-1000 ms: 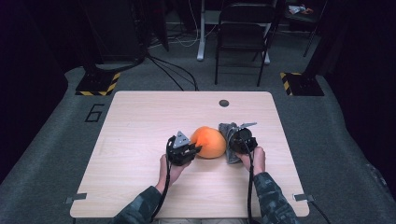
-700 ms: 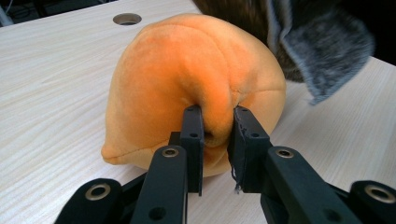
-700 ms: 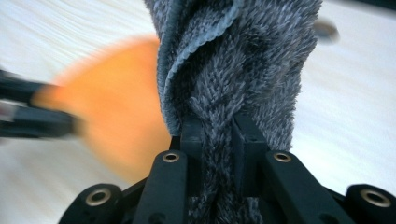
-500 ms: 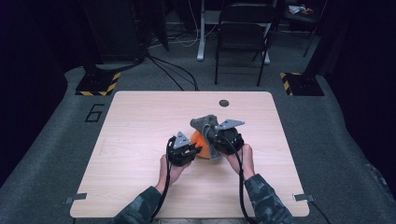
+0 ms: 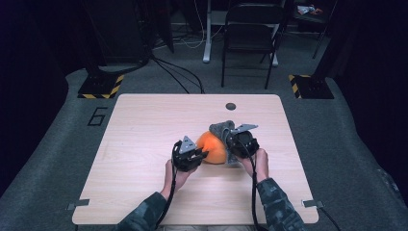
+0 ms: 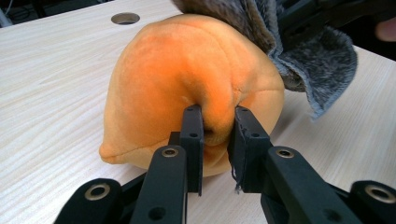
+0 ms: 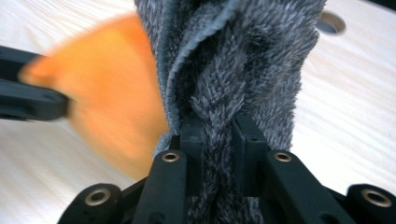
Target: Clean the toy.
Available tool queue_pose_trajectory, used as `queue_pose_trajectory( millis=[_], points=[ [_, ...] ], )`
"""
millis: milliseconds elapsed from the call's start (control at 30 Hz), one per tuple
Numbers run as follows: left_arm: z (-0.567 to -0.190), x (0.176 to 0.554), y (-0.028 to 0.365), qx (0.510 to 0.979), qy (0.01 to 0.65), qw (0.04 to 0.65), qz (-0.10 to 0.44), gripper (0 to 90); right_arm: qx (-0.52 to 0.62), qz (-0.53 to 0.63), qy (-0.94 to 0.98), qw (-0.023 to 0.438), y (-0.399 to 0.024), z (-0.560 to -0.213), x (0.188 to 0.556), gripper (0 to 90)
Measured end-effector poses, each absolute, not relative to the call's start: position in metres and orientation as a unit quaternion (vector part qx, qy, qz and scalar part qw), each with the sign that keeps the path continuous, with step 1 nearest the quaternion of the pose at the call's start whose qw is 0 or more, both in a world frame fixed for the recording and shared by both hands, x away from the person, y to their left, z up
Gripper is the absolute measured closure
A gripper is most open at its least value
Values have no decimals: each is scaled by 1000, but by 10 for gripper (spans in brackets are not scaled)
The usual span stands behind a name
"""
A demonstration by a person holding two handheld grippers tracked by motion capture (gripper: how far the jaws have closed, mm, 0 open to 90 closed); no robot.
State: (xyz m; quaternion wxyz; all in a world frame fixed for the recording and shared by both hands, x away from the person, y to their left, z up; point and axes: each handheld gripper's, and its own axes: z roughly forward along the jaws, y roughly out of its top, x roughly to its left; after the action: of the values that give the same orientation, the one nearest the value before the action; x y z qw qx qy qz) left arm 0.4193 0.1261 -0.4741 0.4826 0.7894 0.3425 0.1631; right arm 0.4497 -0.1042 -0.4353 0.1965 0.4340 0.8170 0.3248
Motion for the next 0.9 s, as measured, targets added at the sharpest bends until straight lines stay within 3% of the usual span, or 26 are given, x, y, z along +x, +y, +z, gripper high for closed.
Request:
queue_pose_trajectory(
  millis=[433,667,767,833,900],
  points=[
    [-474,421,130,792,341,480,163,760,483,268,817,165,-129,-477,470,766],
    [-475,421,131,788,345,483,164,757,472,324,795,198,-130,-436,460,769],
    [-475,421,131,787,345,485,164,751,443,353,804,179,-116,-423,452,769],
    [-476,421,132,784,344,488,169,719,431,342,817,172,-104,-428,450,768],
    [-479,419,134,777,342,498,178,601,426,330,820,191,-97,-435,450,769]
  ],
)
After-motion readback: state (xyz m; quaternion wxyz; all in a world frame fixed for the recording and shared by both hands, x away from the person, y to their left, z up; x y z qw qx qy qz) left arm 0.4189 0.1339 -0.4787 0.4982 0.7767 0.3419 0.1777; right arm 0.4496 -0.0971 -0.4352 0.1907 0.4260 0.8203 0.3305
